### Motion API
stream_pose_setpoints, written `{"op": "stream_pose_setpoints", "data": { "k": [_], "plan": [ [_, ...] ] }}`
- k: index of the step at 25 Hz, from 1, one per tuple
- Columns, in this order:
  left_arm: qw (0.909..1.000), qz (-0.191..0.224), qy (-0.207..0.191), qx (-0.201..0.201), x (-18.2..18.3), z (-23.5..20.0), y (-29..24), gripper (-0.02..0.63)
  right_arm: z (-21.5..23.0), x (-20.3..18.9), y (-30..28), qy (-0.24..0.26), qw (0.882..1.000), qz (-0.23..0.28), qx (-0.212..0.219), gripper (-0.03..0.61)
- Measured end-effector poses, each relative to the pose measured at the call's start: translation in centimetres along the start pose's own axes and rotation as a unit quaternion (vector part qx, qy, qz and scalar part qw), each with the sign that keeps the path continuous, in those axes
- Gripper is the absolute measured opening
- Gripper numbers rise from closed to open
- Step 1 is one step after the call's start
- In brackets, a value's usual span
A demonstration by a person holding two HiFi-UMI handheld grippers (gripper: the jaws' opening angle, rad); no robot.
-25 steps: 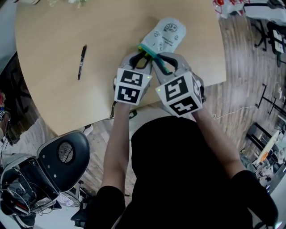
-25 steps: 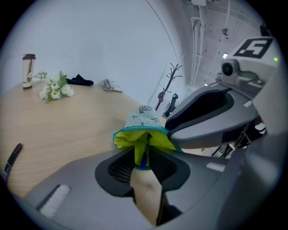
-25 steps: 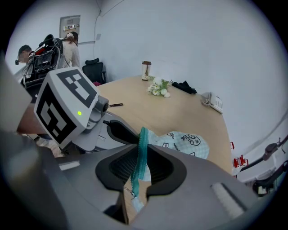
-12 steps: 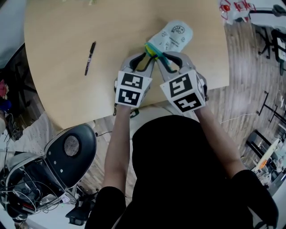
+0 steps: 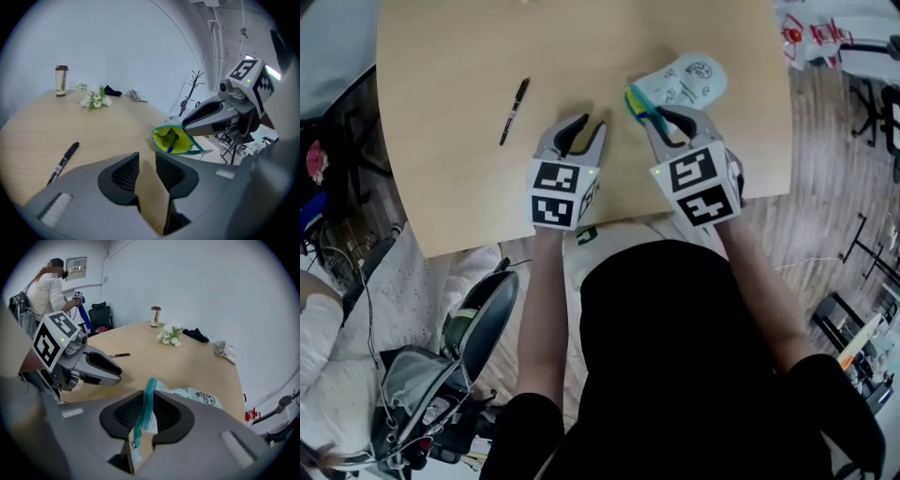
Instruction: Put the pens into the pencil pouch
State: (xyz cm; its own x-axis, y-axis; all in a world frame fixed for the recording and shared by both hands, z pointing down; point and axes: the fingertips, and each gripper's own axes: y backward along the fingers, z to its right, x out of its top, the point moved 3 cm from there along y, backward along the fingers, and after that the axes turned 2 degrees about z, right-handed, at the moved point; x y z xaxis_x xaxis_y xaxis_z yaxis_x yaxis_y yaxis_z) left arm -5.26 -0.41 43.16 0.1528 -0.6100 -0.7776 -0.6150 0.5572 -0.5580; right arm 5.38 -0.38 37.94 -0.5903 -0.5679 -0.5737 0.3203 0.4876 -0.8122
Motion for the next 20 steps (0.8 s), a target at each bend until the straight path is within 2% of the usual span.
{"op": "stream_pose_setpoints", "data": {
  "k": [4, 6, 20],
  "plan": [
    [0.9997, -0.005, 0.005, 0.023, -0.8, -1.6, 1.2, 0.109, 0.6, 0.4, -0.3, 0.004, 1.000, 0.002, 0.002, 0.072],
    [0.9994, -0.007, 0.009, 0.033, -1.2, -2.5, 1.7, 0.109, 0.8, 0.8, -0.4, 0.006, 1.000, 0.004, 0.000, 0.043],
    [0.9935, -0.004, 0.027, 0.111, -2.8, -8.3, 5.4, 0.109, 0.7, 0.9, -1.6, 0.017, 1.000, -0.010, 0.004, 0.043]
  ]
}}
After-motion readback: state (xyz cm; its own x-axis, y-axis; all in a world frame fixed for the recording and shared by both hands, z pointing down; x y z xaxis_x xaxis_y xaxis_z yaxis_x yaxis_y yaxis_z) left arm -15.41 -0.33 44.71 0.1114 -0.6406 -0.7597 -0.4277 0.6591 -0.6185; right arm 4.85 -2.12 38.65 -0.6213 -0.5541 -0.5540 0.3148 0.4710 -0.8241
